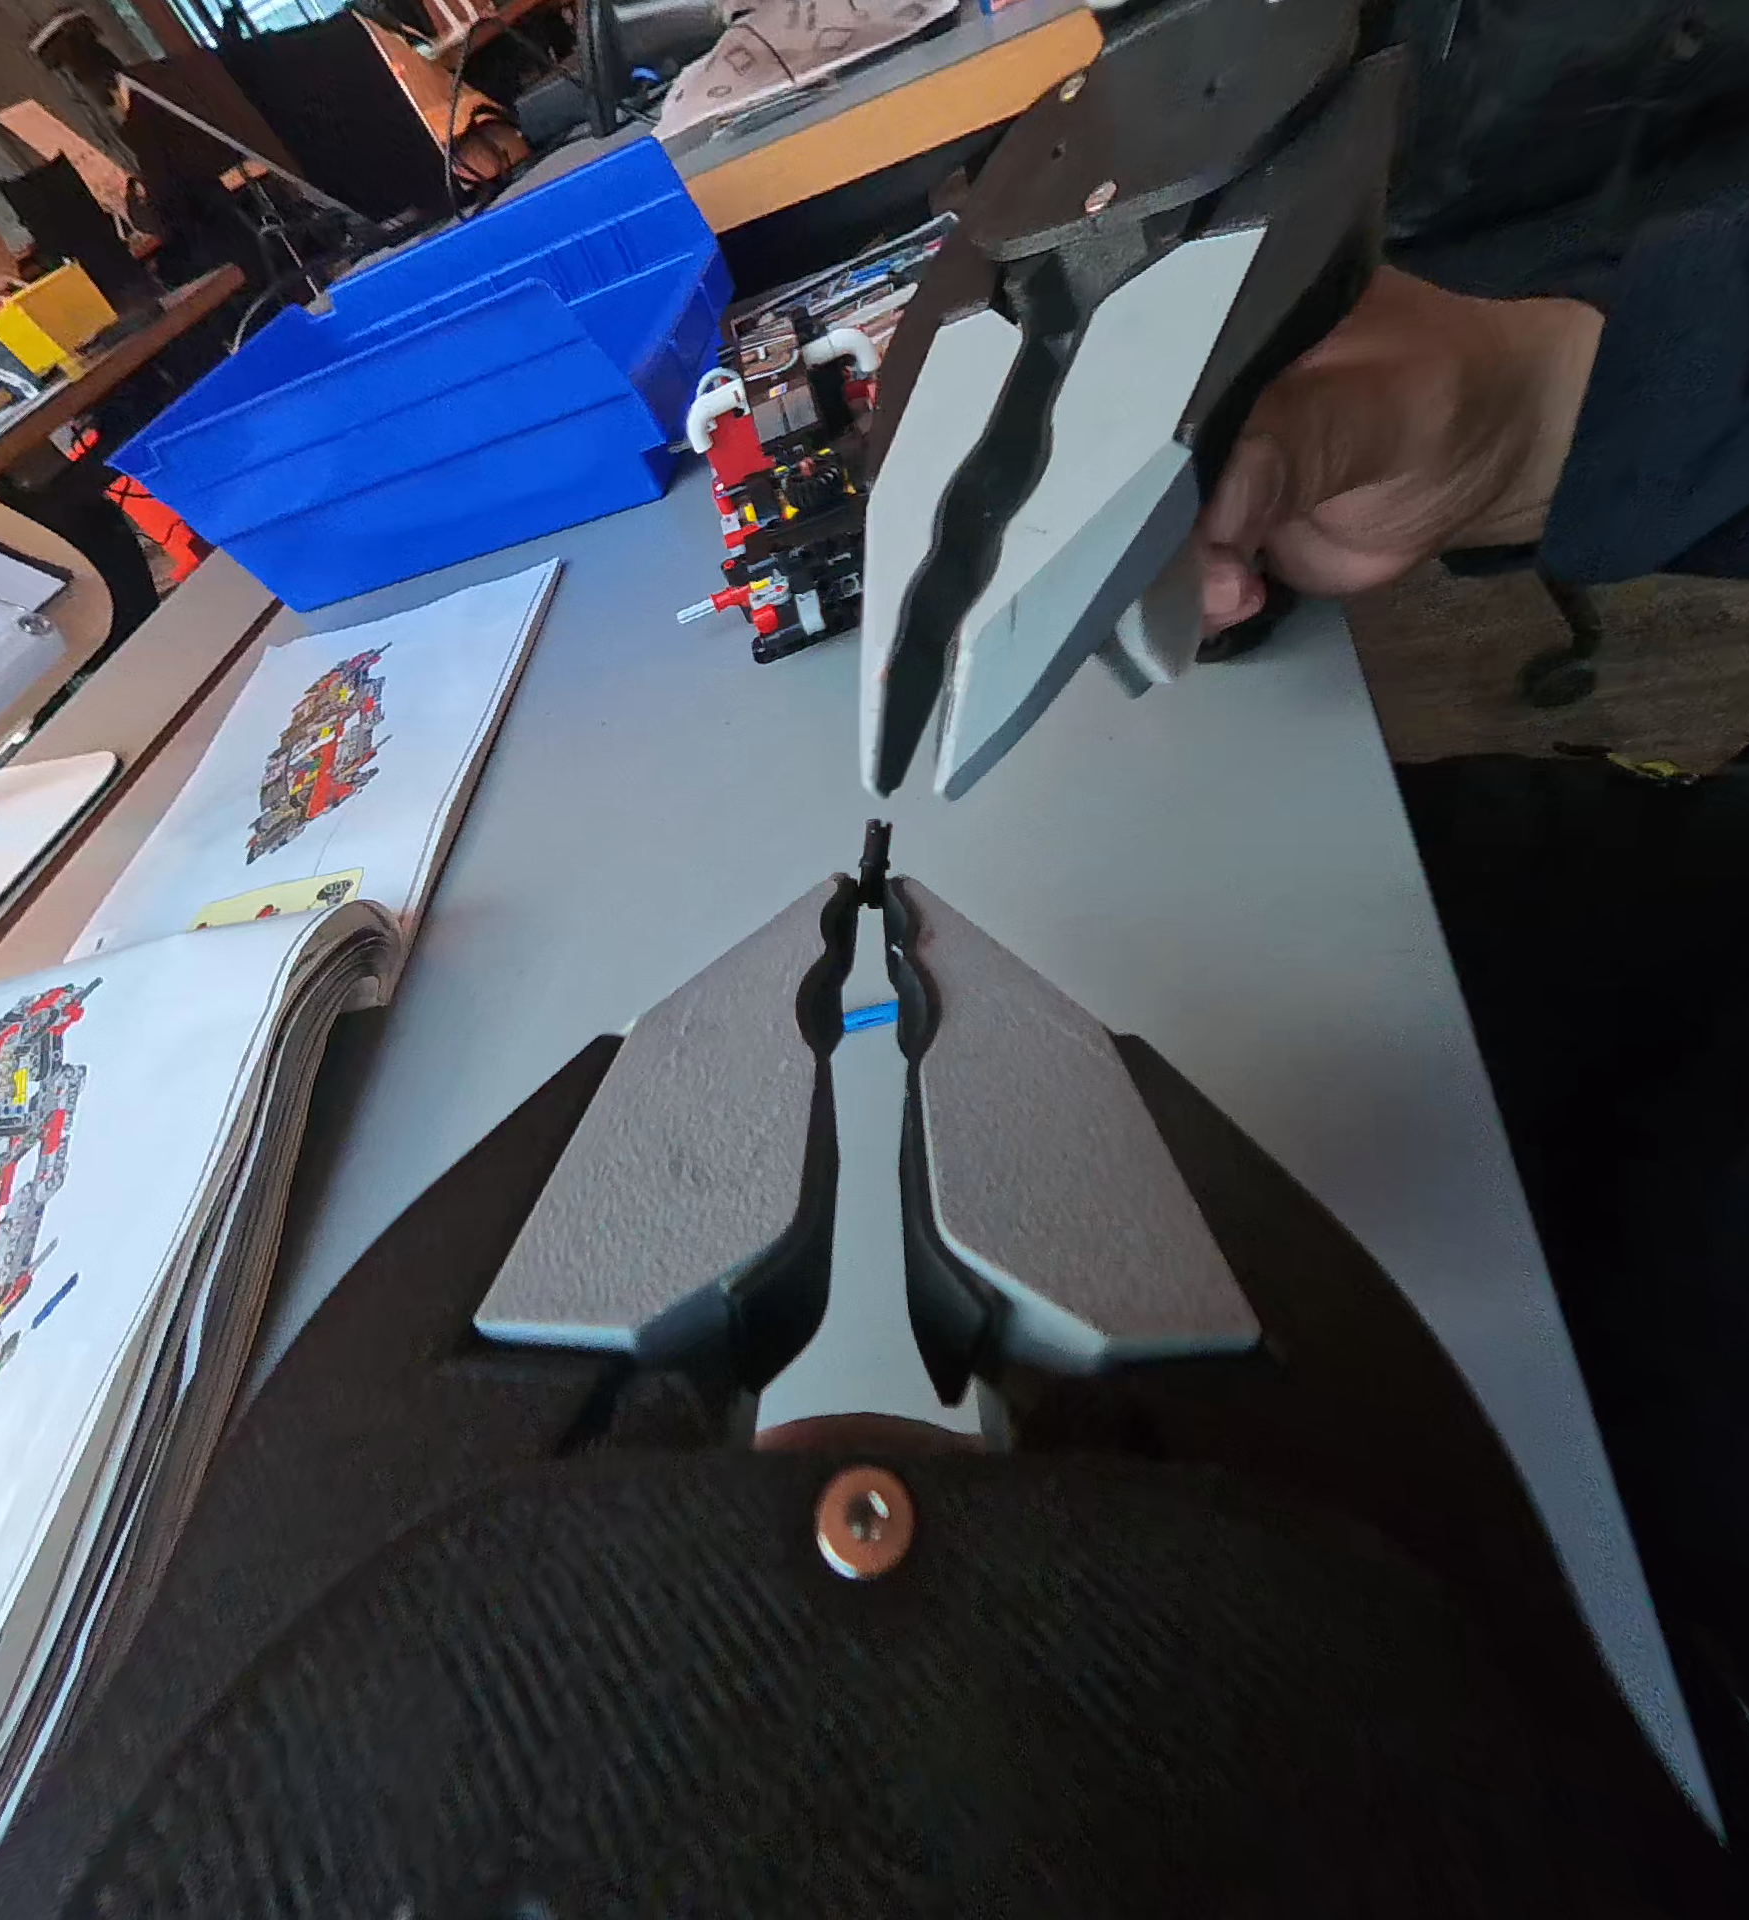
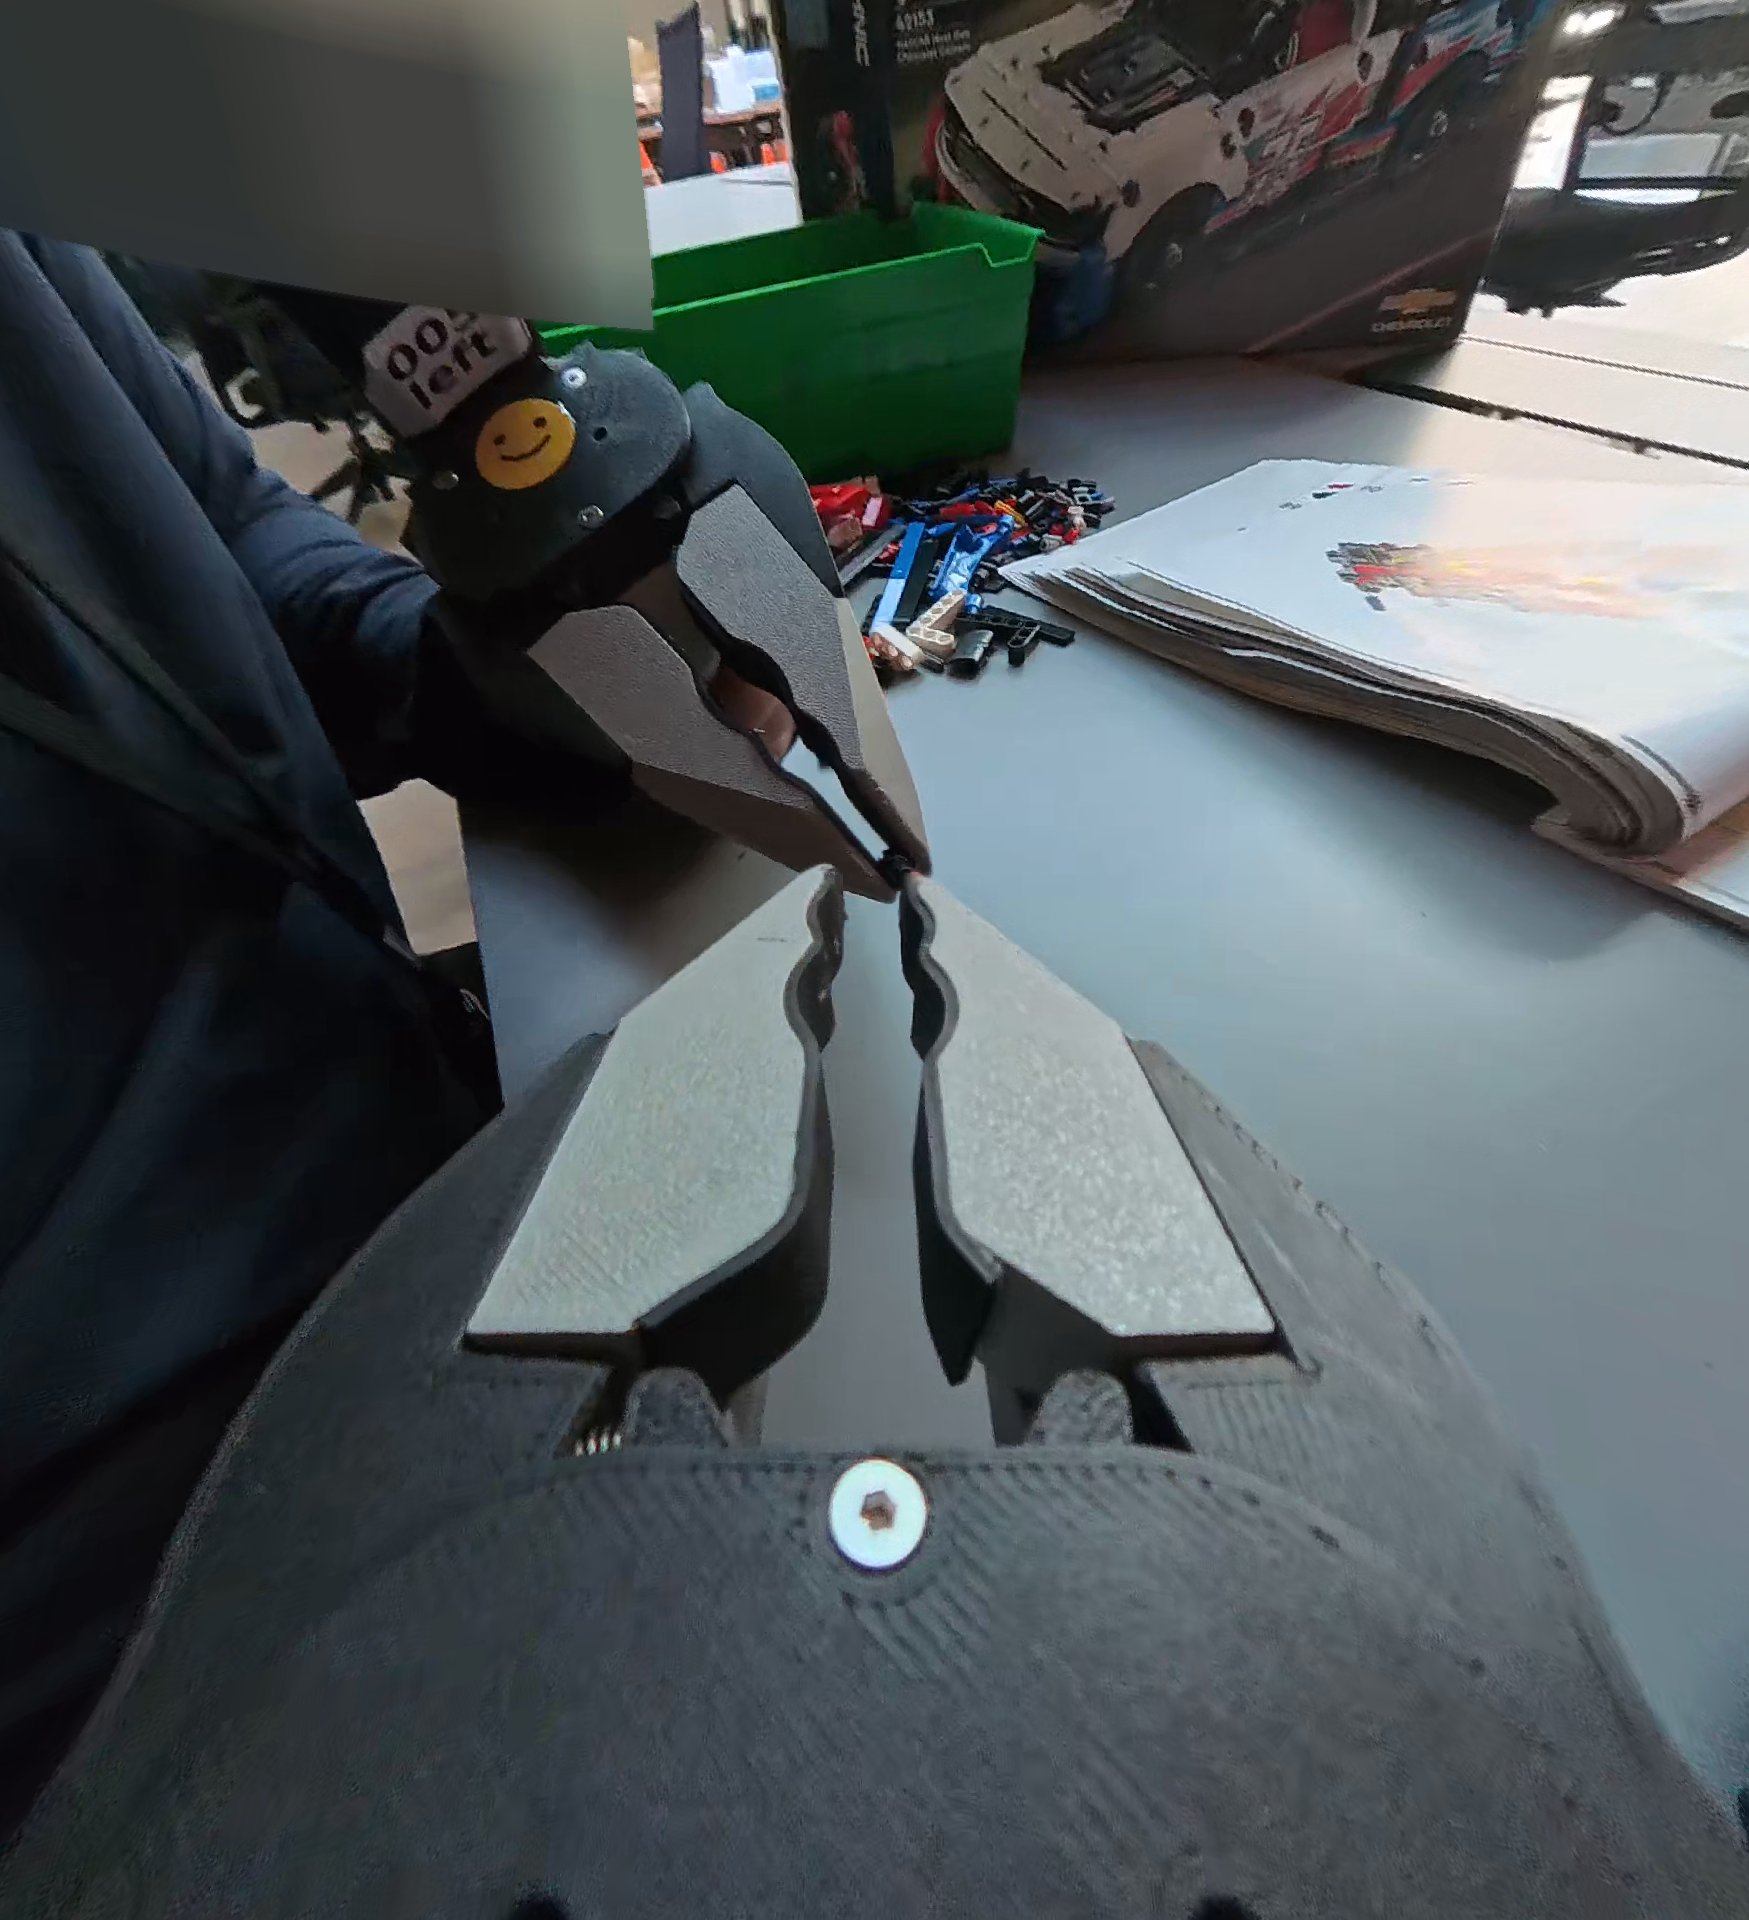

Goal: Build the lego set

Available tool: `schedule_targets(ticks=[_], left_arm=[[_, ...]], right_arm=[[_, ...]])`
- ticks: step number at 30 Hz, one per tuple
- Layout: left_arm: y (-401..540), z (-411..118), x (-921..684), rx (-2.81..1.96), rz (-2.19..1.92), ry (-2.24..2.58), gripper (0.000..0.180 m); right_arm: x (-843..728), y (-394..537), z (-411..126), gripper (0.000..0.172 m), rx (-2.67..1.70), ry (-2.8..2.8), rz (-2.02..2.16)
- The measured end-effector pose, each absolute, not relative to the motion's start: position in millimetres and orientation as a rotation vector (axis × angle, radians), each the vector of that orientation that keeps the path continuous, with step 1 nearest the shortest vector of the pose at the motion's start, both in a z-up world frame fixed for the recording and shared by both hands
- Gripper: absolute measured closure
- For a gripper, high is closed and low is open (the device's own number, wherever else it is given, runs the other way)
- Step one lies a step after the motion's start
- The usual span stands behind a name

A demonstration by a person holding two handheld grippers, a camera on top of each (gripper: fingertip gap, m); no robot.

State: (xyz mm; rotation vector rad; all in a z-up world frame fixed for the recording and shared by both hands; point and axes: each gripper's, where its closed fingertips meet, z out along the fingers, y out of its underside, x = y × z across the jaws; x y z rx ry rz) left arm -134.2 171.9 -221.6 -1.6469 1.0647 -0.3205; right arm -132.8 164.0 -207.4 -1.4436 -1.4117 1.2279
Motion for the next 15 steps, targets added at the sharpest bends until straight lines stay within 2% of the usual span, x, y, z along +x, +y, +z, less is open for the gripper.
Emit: schedule_targets(ticks=[4, 8, 15], left_arm=[[173.3, -218.5, -134.3, -1.625, -0.326, 1.052, 0.178], [171.0, -219.8, -127.5, -1.586, -0.301, 1.095, 0.178], [166.8, -221.7, -117.9, -1.522, -0.236, 1.162, 0.178]], right_arm=[[-129.1, 162.3, -198.5, 0.172, -1.385, -1.395, 1.3], [-126.0, 160.0, -203.1, 0.166, -1.387, -1.436, 1.257], [-124.1, 156.6, -203.4, 0.167, -1.368, -1.452, 1.235]])
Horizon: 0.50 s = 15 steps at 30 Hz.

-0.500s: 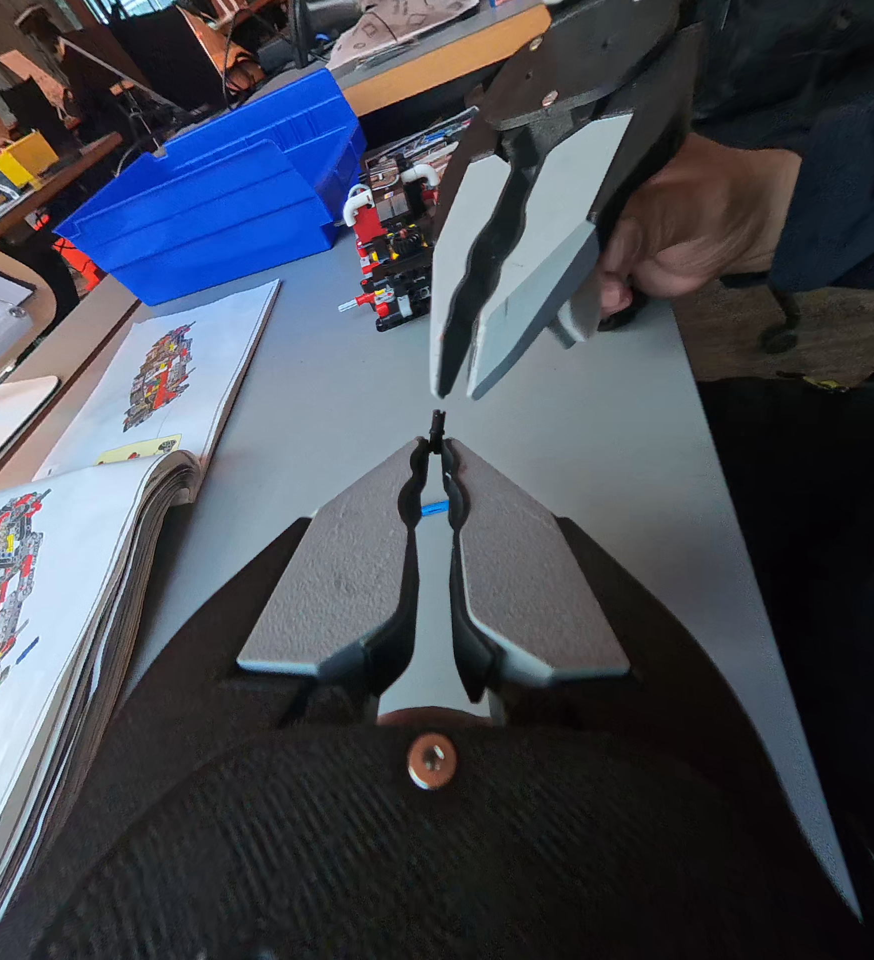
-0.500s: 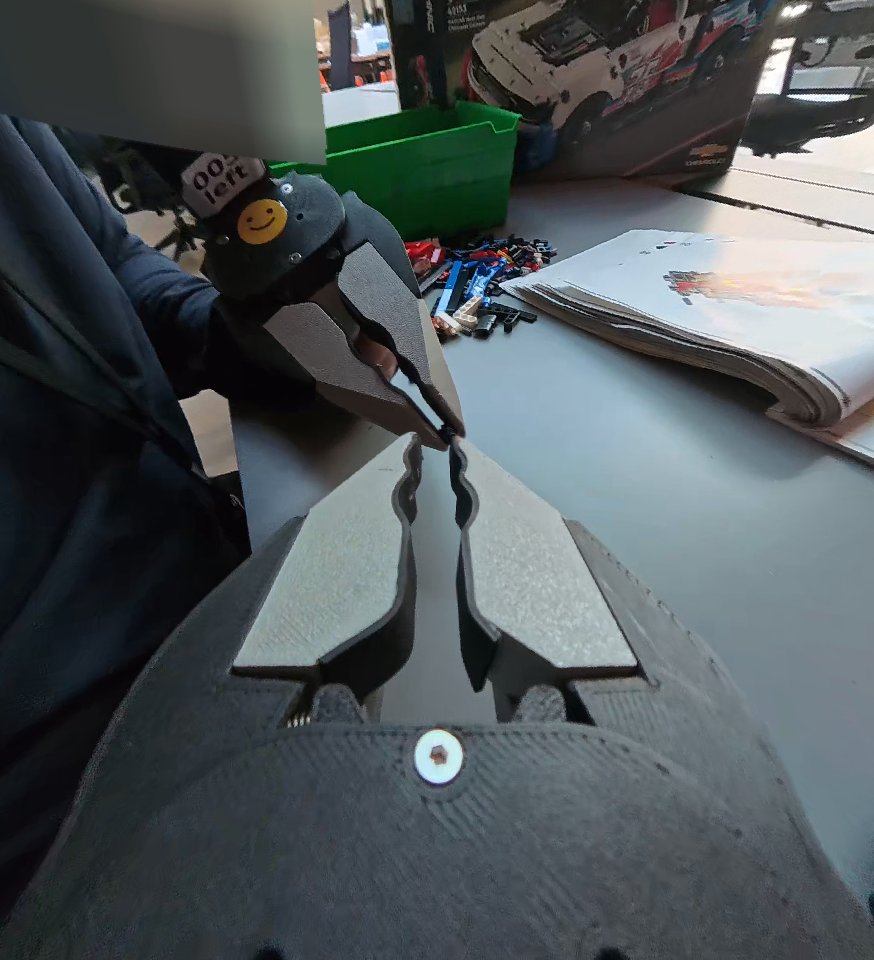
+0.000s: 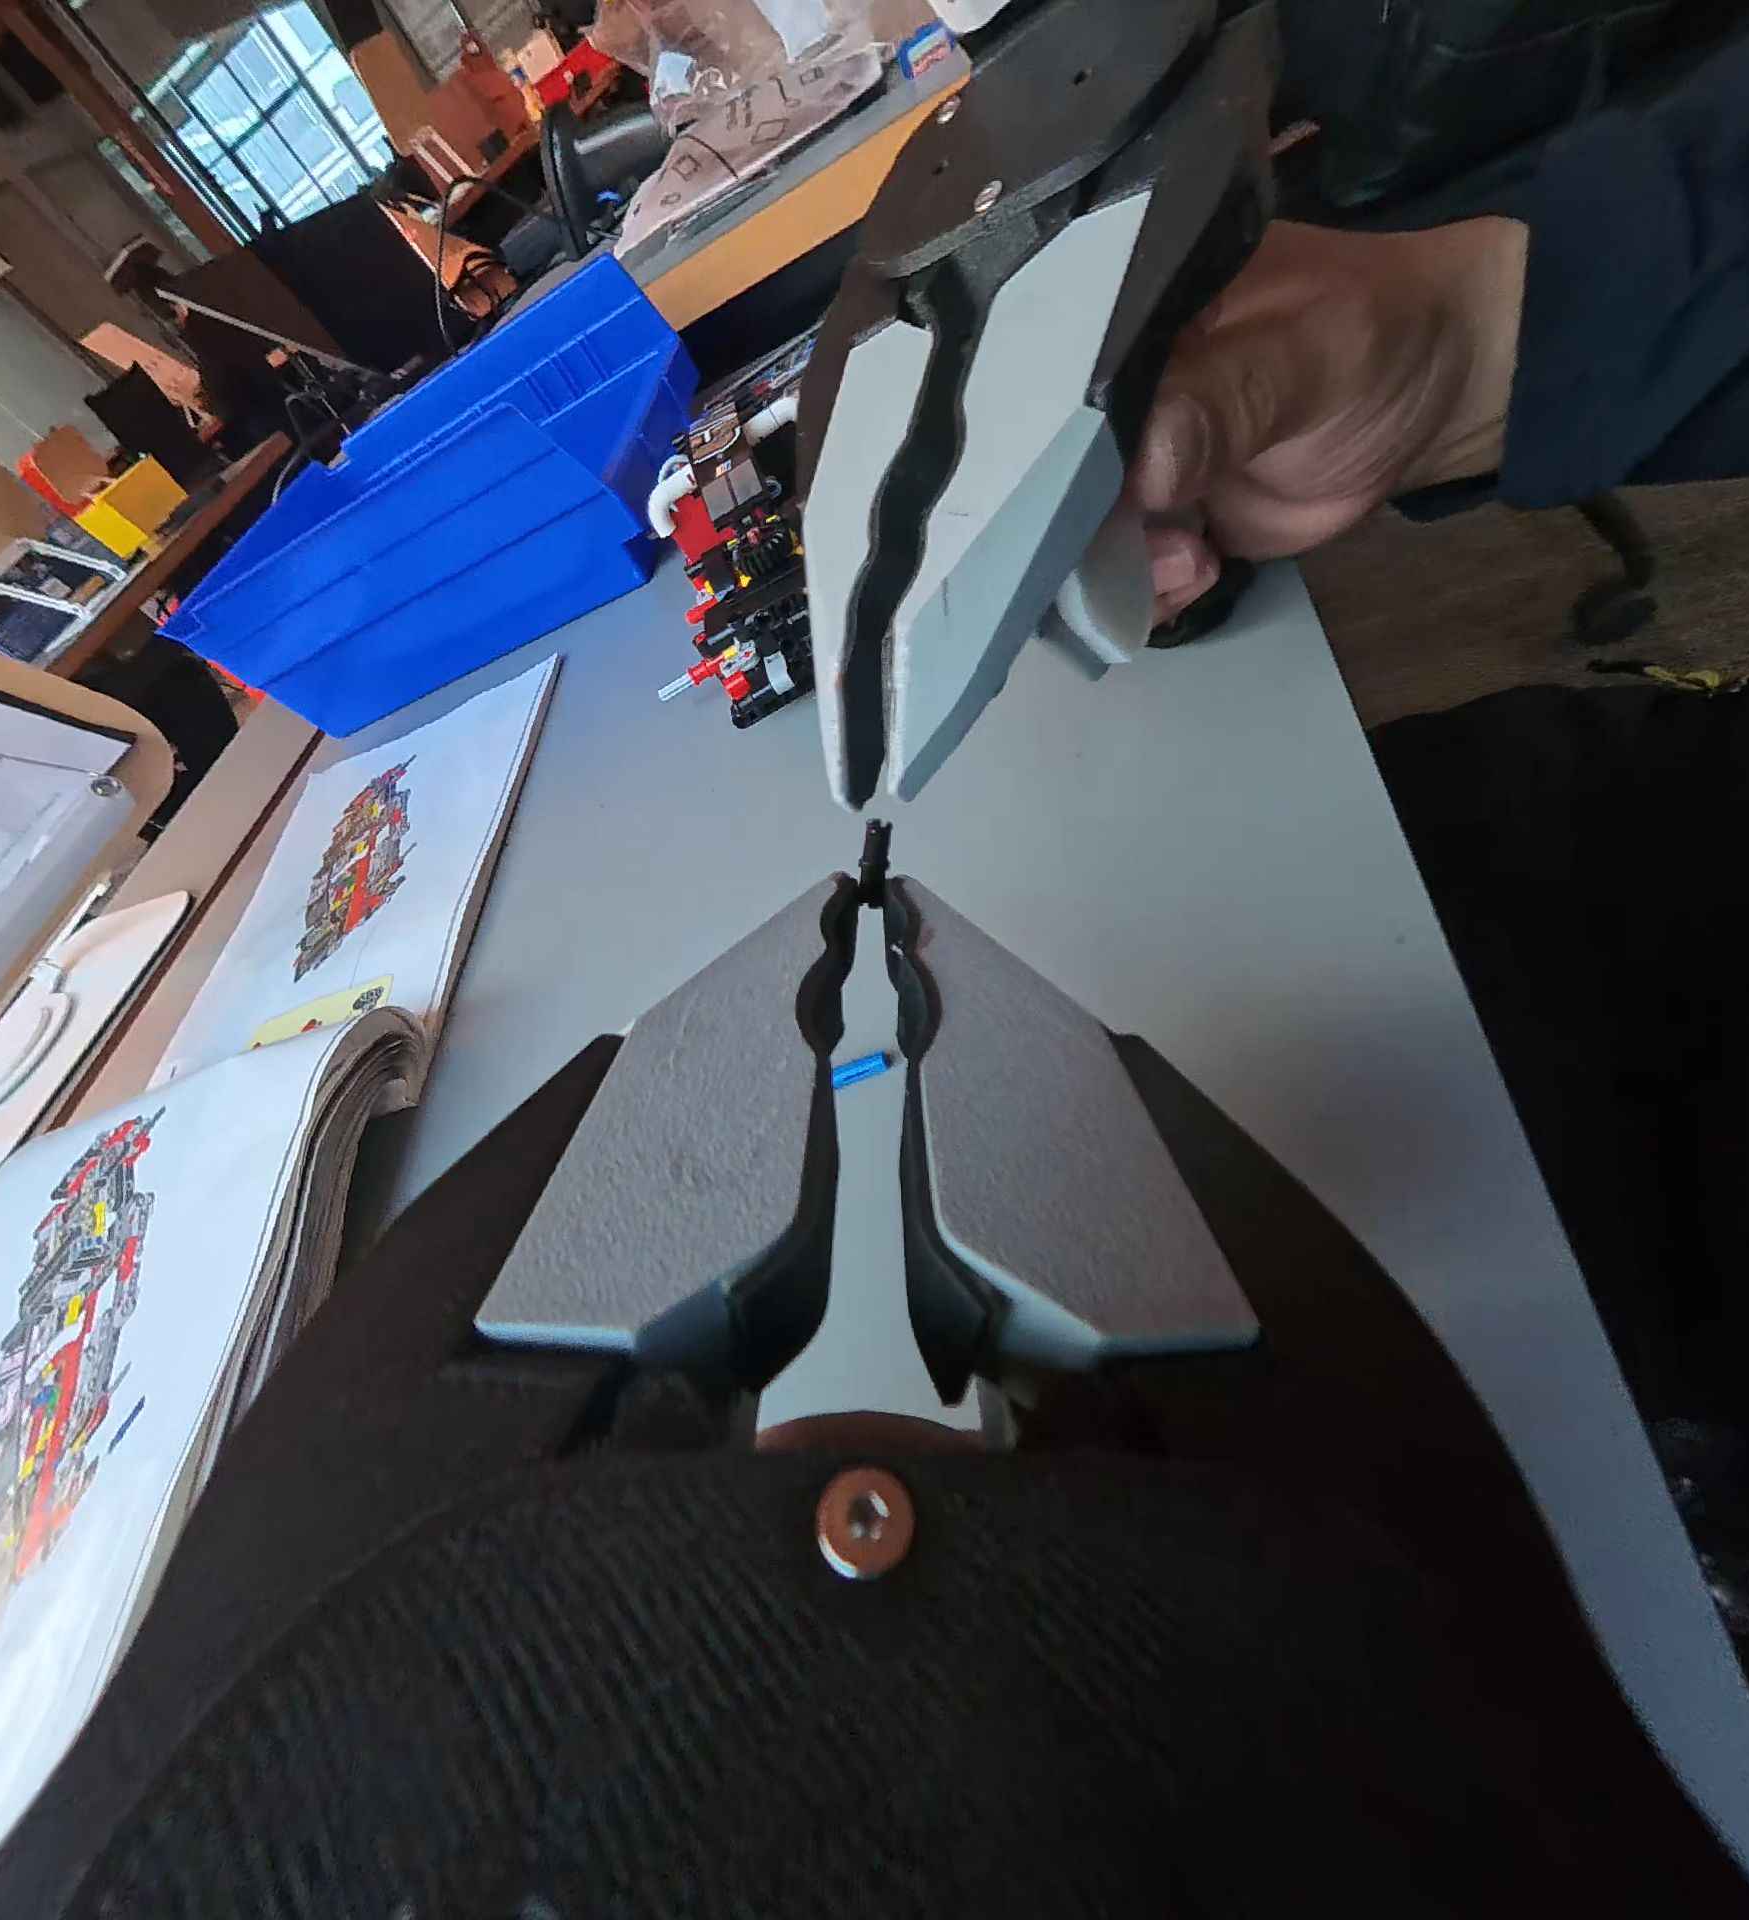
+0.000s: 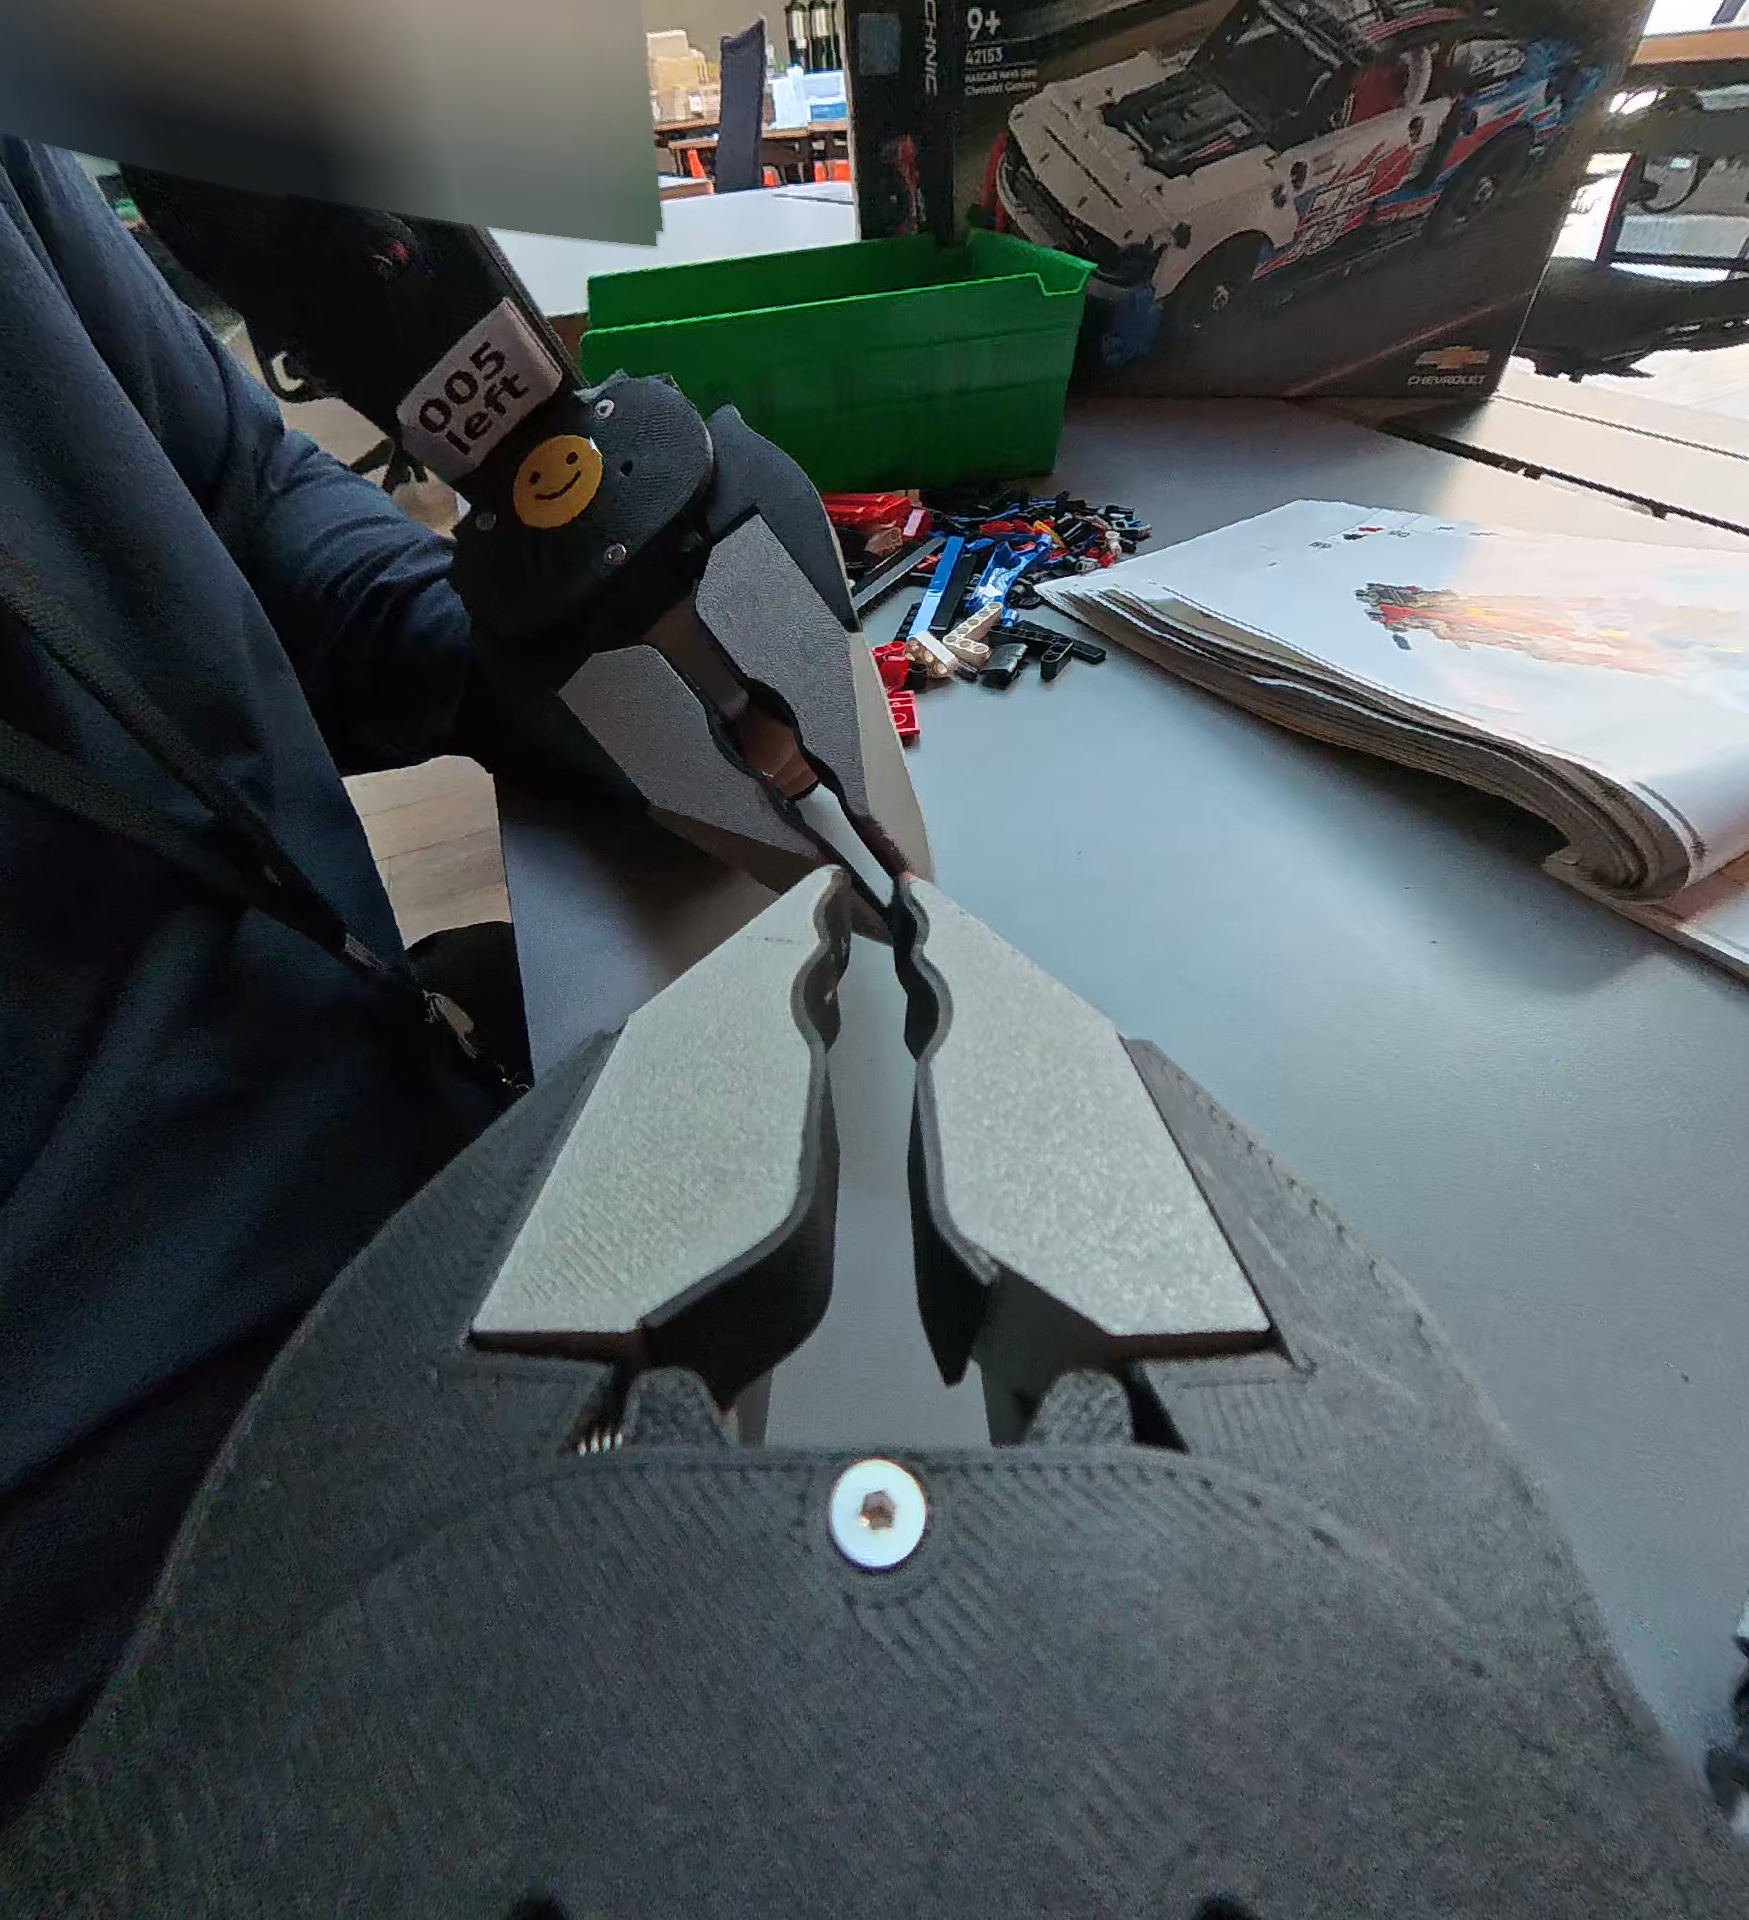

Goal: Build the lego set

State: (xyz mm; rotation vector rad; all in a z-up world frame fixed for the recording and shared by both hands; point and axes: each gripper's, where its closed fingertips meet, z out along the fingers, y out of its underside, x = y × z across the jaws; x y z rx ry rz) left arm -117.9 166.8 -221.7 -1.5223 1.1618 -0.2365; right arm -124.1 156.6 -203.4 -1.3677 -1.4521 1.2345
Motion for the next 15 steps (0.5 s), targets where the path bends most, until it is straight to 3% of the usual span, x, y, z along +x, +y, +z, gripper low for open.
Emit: schedule_targets(ticks=[15], left_arm=[[176.1, -218.2, -147.8, -1.564, -0.11, 1.118, 0.178]], right_arm=[[-156.4, 173.7, -203.1, 0.172, -1.397, -1.441, 1.283]])
